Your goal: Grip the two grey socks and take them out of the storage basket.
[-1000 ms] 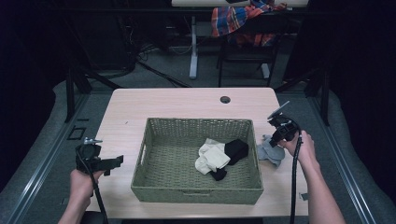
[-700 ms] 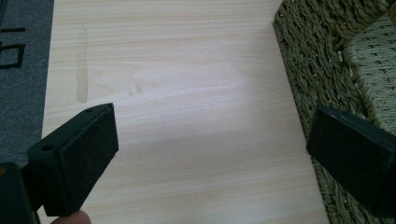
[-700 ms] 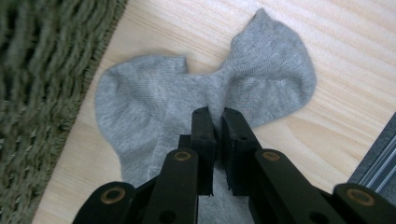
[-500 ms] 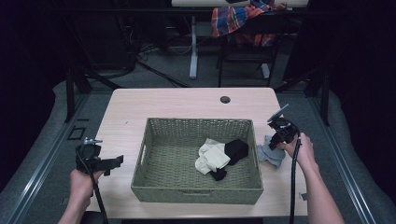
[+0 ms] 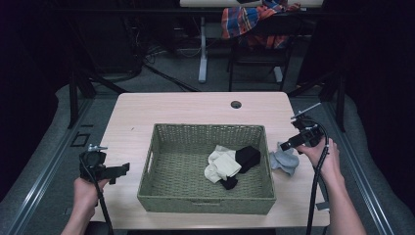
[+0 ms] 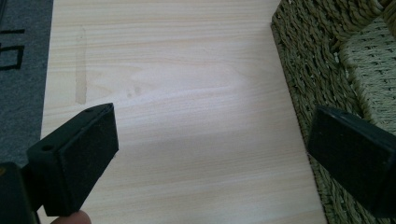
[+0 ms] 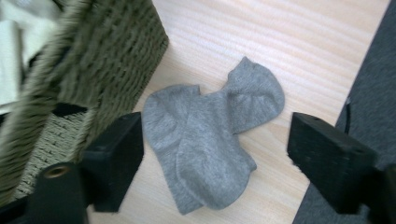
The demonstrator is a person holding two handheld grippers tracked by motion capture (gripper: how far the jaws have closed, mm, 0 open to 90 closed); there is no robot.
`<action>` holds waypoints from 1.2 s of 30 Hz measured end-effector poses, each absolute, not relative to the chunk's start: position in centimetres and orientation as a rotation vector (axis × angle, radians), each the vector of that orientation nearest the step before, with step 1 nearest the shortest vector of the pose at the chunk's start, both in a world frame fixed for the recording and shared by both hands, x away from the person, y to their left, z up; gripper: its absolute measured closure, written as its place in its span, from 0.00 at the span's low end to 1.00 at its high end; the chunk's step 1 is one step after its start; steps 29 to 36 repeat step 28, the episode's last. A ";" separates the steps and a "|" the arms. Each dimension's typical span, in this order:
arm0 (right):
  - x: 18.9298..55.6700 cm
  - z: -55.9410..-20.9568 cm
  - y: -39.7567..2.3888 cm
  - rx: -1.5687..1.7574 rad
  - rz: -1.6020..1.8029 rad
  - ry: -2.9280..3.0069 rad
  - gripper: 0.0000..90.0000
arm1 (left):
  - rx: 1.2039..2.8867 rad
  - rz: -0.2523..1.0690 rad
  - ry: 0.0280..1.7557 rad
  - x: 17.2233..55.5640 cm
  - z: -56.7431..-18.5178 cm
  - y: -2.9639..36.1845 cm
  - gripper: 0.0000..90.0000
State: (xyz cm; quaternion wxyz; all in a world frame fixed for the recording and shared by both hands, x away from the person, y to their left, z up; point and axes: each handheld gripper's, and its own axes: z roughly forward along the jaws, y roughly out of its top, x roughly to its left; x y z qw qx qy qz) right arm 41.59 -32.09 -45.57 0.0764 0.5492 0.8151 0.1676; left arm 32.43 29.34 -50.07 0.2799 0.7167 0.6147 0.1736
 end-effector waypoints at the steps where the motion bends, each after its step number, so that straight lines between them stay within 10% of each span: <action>1: 41.2 -45.4 -32.0 1.638 0.511 2.433 0.18 | 1.921 0.465 1.648 32.4 -50.1 29.3 0.03; 19: 33.7 -46.6 -32.3 1.577 0.584 2.414 0.00 | 1.928 0.467 1.637 32.5 -50.0 29.2 0.03; 36: 34.1 -47.4 -32.9 1.562 0.538 2.420 0.01 | 1.937 0.465 1.635 32.7 -50.1 29.0 0.03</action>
